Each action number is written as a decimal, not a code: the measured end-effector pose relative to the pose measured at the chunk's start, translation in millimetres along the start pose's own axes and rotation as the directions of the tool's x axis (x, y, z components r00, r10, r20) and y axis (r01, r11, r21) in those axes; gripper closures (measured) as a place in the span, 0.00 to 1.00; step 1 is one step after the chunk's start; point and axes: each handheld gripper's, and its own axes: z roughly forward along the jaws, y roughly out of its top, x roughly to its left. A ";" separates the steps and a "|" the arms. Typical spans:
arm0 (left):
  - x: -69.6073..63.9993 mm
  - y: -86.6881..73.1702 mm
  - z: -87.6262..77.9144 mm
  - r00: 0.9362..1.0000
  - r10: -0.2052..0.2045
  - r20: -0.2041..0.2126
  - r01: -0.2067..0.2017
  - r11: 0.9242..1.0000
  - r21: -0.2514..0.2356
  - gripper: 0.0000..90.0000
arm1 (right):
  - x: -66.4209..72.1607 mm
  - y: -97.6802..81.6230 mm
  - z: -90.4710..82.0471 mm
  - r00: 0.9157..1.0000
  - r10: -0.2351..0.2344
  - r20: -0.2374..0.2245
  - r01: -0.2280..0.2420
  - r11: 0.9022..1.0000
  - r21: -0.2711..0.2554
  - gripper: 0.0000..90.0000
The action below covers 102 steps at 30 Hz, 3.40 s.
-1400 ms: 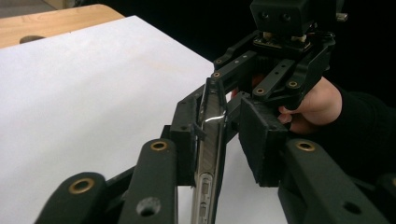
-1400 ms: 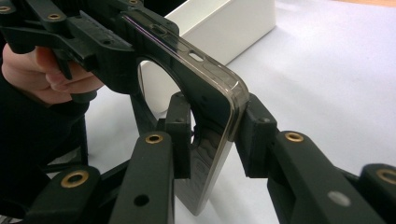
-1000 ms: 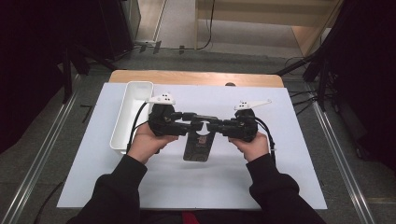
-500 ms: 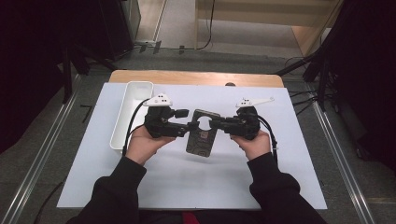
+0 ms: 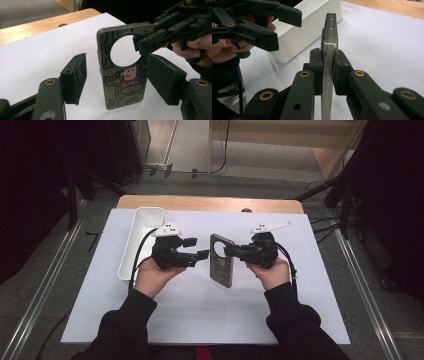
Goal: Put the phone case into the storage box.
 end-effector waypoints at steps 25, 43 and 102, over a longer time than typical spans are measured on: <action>-0.2 -2.9 12.6 0.978 -0.099 -0.183 0.099 0.995 -0.013 0.39 | 19.6 11.0 11.1 1.000 0.014 0.016 -0.014 1.000 -0.010 0.88; -5.1 -0.5 29.0 0.972 -0.108 -0.209 0.113 0.994 0.014 0.58 | 22.4 7.1 12.1 0.999 0.038 0.021 -0.037 0.999 -0.030 0.88; -8.5 3.9 31.8 0.964 -0.076 -0.256 0.084 0.996 0.021 0.81 | 27.9 3.2 14.7 1.000 0.028 0.010 -0.028 0.998 -0.053 0.57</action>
